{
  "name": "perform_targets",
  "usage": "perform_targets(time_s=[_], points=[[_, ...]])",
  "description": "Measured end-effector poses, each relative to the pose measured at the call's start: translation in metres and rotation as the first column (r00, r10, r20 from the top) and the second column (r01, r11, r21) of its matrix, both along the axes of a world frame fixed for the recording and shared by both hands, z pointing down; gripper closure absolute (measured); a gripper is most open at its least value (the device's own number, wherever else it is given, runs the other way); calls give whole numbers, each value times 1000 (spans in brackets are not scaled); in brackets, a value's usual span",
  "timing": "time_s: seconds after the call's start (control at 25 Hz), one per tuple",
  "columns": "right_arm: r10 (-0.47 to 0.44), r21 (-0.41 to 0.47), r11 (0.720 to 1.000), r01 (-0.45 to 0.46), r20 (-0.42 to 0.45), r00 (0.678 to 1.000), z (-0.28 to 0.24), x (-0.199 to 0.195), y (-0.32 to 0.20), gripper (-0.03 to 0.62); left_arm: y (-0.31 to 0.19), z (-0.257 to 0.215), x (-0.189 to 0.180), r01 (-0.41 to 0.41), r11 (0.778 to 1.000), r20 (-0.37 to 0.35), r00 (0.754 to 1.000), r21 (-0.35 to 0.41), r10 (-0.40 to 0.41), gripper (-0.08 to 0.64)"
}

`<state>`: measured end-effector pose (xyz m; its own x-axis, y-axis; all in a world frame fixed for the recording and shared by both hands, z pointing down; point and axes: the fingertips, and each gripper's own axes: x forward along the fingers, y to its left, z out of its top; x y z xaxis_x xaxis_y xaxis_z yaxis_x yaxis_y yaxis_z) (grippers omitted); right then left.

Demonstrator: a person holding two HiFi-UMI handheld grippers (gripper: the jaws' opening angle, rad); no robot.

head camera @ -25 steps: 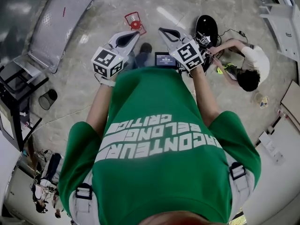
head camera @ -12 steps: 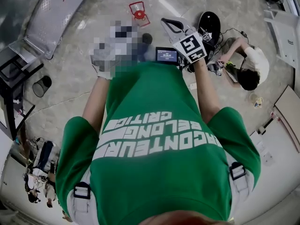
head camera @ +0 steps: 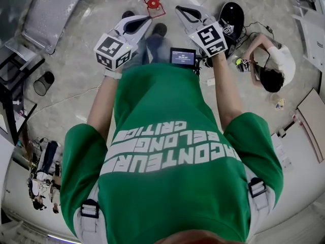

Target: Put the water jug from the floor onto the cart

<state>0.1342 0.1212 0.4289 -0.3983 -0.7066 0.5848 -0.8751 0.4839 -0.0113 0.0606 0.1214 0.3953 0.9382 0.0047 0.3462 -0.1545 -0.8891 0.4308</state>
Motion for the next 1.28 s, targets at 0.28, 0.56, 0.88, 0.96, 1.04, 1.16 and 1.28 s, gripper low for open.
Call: perform_targets(time_s=[0.28, 0.56, 0.88, 0.96, 1.04, 1.16, 1.28], points=[[17, -50, 999, -15, 22, 1000, 51, 17, -21, 598, -20, 43, 17, 0, 1000, 15, 1000, -7, 0, 545], [35, -116, 993, -29, 44, 998, 116, 7, -23, 598, -33, 103, 12, -10, 999, 37, 999, -48, 11, 545], [76, -177, 982, -68, 41, 996, 226, 8, -39, 598, -54, 208, 15, -26, 995, 74, 997, -100, 33, 545], [77, -188, 980, -69, 35, 996, 254, 9, -42, 598, -54, 234, 18, -57, 992, 73, 995, -111, 66, 545], [71, -205, 977, -63, 34, 997, 278, 8, -41, 598, -51, 259, 22, -96, 988, 75, 992, -120, 105, 545], [58, -229, 972, -49, 33, 998, 309, 9, -39, 598, -47, 291, 27, -139, 982, 91, 984, -129, 151, 545], [55, -249, 967, -47, 26, 998, 331, 15, -43, 584, -52, 312, 33, -152, 980, 101, 981, -128, 165, 545]])
